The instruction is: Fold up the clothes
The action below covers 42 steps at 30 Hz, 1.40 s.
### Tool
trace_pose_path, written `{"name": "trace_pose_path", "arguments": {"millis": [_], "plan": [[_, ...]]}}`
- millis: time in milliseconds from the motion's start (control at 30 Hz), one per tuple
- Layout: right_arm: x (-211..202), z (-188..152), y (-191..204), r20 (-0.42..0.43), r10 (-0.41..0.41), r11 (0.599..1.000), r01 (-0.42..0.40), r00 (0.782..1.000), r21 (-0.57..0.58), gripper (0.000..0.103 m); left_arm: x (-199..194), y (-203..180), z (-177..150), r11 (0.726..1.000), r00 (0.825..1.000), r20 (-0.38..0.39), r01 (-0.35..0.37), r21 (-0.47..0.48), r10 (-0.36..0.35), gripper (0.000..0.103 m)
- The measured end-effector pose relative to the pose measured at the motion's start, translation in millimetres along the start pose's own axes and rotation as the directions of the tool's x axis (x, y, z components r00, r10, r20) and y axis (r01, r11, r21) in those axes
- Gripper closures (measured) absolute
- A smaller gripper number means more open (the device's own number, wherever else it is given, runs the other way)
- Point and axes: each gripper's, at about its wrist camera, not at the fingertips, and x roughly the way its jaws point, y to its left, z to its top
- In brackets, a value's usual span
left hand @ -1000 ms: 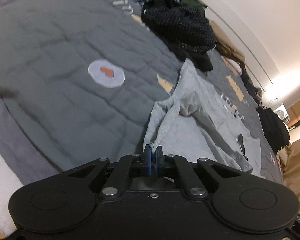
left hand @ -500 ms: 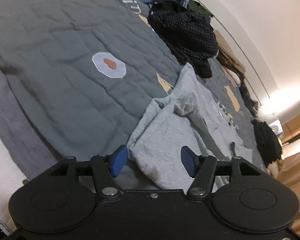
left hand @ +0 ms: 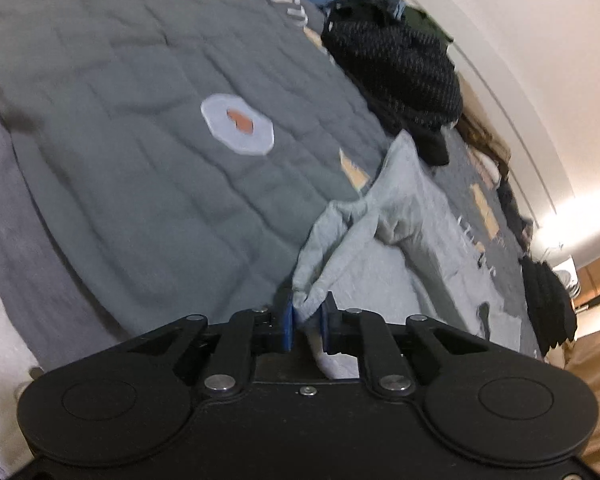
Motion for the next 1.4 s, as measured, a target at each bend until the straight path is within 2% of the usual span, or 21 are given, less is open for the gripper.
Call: {"name": "trace_pose_path", "arguments": {"millis": [300,433,500,567,633,800,900,1033,1167,1267,1333,1400], "plan": [[-12.0,14.8,-43.7,0.039,-0.096,0.988,0.09,0.995,0.129,0.054,-19.1,-4.5,7.0,0.998,0.999,0.022,0.048,0.031,-0.049,0.089],[-19.1,21.4,-76.7,0.045,-0.115,0.954,0.098,0.992,0.284,0.054,-17.3,-26.4,-8.6,0.98,0.989,-0.044,0.146,0.133,-0.141,0.088],[-19.1,19.9,-90.1,0.032,-0.104,0.93,0.086,0.994,0.358,0.054,-13.6,-38.5,-18.0,0.968,0.985,-0.076,0.165,0.191,-0.153,0.084],[-15.7,17.4,-94.6,0.016,-0.1,0.922,0.087,0.995,0.377,0.054,-8.9,-45.1,-25.9,0.961,0.983,-0.106,0.171,0.218,-0.151,0.07],[-9.7,13.8,-96.6,0.001,-0.093,0.915,0.085,0.996,0.393,0.054,-4.8,-47.1,-31.9,0.96,0.981,-0.127,0.171,0.223,-0.145,0.065],[8.0,7.2,-114.9,0.024,-0.053,0.831,0.031,0.998,0.556,0.054,2.7,-54.1,-39.8,0.955,0.981,-0.143,0.163,0.249,-0.13,0.061],[16.1,8.8,-115.2,0.046,-0.047,0.813,0.011,0.998,0.582,0.054,5.9,-55.9,-42.9,0.953,0.982,-0.151,0.149,0.264,-0.112,0.059],[24.9,12.8,-104.2,0.072,0.004,0.821,-0.044,0.997,0.569,0.053,8.4,-53.0,-42.3,0.956,0.984,-0.155,0.123,0.264,-0.084,0.059],[42.1,15.5,-96.8,0.025,-0.029,0.844,0.011,0.999,0.536,0.053,8.5,-52.5,-42.9,0.956,0.985,-0.154,0.115,0.269,-0.075,0.059],[45.0,12.4,-98.9,0.018,-0.041,0.822,0.023,0.999,0.569,0.054,8.9,-52.2,-43.5,0.954,0.986,-0.155,0.107,0.278,-0.066,0.059],[45.5,14.8,-98.0,0.024,-0.051,0.836,0.029,0.998,0.548,0.054,10.3,-51.1,-43.0,0.957,0.987,-0.152,0.095,0.276,-0.054,0.059],[47.2,14.5,-99.0,0.029,-0.068,0.837,0.041,0.997,0.546,0.059,11.9,-49.8,-42.5,0.959,0.988,-0.15,0.08,0.273,-0.04,0.059]]}}
